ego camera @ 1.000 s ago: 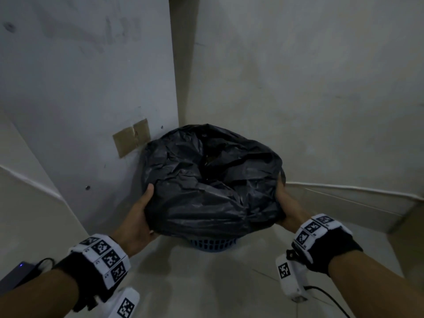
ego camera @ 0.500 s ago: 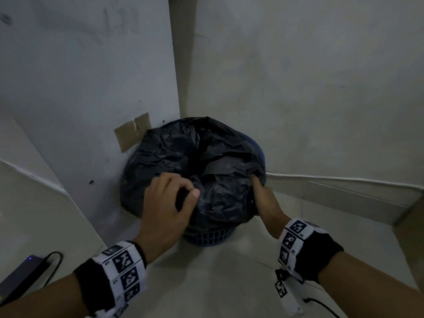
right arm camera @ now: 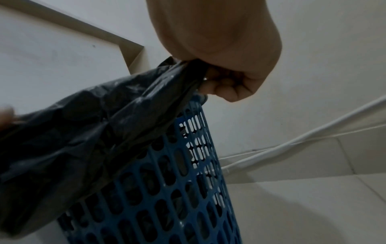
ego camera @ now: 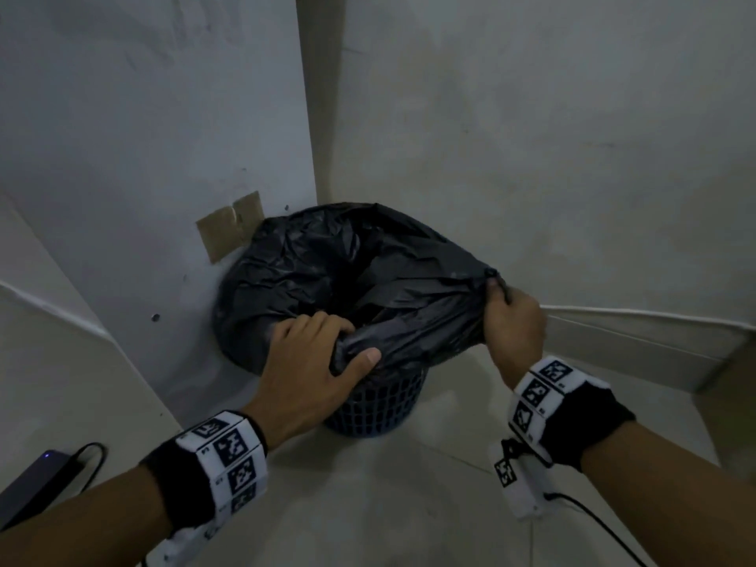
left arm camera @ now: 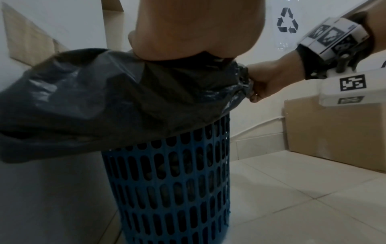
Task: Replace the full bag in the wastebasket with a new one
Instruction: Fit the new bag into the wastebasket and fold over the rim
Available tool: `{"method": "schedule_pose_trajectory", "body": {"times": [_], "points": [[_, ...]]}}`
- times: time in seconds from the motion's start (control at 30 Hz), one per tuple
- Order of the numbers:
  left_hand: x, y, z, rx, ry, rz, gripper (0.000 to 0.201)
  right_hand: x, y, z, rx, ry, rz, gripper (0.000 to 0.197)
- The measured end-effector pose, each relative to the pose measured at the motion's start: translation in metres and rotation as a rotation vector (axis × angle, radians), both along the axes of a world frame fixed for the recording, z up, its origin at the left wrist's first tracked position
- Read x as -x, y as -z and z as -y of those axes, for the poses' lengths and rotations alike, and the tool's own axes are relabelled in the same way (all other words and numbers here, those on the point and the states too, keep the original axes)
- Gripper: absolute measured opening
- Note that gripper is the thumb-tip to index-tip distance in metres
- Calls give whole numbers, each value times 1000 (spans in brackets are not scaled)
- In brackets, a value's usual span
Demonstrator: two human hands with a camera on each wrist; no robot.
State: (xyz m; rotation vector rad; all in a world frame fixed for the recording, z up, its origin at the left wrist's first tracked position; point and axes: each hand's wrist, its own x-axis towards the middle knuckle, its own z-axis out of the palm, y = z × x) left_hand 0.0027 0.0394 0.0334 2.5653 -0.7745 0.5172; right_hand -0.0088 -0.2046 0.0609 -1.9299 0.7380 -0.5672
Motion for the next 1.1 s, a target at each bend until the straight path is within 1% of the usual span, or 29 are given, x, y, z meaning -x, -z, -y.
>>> {"method": "schedule_pose_trajectory", "body": {"times": [0.03,0.1,0.13,0.17,0.23,0.27,0.33,0.37,0.4,0.47,0.53,0.57,0.63,0.7,0.77,0.8,0.83,0.9,1.0,1.1], "points": [[-2,0,0,2,15,5,57,-2,5,5,-37,-7,-36,37],[-6,0,-1,7,25,15,53,-1,14,8,-250,-50,-153,28],[-9,0,-3,8,29,31,52,2,14,8,-364,-74,-169,24],[-12,0,-5,9,39,50,52,3,10,8,-447,-93,-158,24],[-17,2,-13,15,79,81,50,6,-4,9,-549,-98,-77,29],[-19,3,-18,18,100,95,48,6,-10,10,-593,-96,-8,28],[-22,4,-26,13,116,122,44,8,-21,11,-747,-113,146,24],[-22,4,-30,13,115,133,42,9,-25,10,-827,-137,188,25],[-22,3,-32,20,108,139,40,7,-27,11,-871,-168,192,30],[-21,-2,-33,61,85,143,32,4,-34,12,-878,-237,146,35],[-19,-10,-29,135,77,157,26,0,-42,8,-847,-347,63,34],[-17,-14,-25,170,91,167,26,-1,-46,6,-823,-396,22,35],[-10,-21,-15,221,152,161,27,0,-53,-1,-826,-511,-40,44],[-1,-25,-2,273,219,82,29,1,-60,-7,-839,-625,-65,51],[10,-29,11,298,254,-44,40,2,-64,-14,-806,-726,-39,51],[15,-29,16,282,257,-88,47,0,-65,-17,-810,-760,-17,49],[19,-28,20,249,253,-107,52,-2,-65,-20,-819,-774,-3,47],[23,-24,25,172,229,-104,59,-5,-63,-21,-834,-743,-26,46],[23,-17,26,85,161,-72,68,-6,-62,-24,-937,-645,-138,51],[21,-15,25,55,109,-35,72,-10,-63,-25,-948,-586,-30,45]]}}
